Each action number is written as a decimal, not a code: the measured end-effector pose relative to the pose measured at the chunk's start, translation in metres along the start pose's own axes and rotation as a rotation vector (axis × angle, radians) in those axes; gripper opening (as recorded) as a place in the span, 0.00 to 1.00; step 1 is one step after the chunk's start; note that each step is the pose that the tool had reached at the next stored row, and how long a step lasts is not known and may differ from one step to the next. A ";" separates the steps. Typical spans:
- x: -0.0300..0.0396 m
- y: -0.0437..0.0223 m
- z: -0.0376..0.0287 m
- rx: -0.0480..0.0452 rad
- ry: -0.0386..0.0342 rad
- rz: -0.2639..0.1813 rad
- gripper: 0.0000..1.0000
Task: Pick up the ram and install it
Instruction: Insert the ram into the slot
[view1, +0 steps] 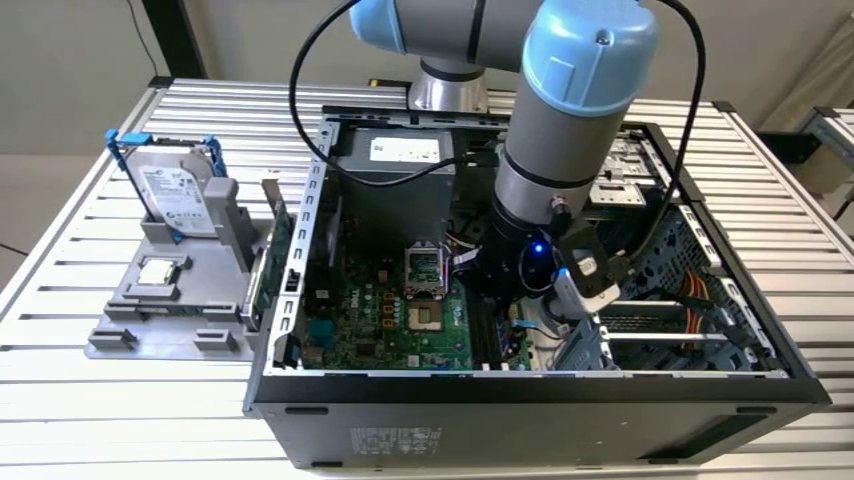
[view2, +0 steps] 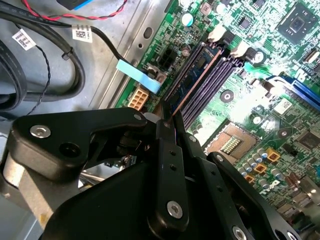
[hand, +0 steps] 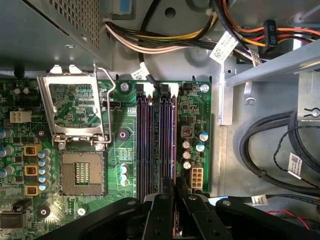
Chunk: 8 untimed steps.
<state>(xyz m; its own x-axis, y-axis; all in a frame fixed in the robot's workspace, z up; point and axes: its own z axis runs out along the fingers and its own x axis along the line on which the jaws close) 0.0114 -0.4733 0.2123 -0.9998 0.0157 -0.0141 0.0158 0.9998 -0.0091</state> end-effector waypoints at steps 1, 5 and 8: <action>0.0000 0.0000 0.0000 0.0001 0.0000 0.000 0.00; 0.0000 0.0000 0.0000 0.0000 0.0000 0.000 0.00; 0.0000 0.0000 0.0001 0.0000 0.0000 0.000 1.00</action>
<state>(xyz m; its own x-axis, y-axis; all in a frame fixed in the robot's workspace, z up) 0.0114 -0.4733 0.2122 -0.9998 0.0157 -0.0141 0.0158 0.9998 -0.0091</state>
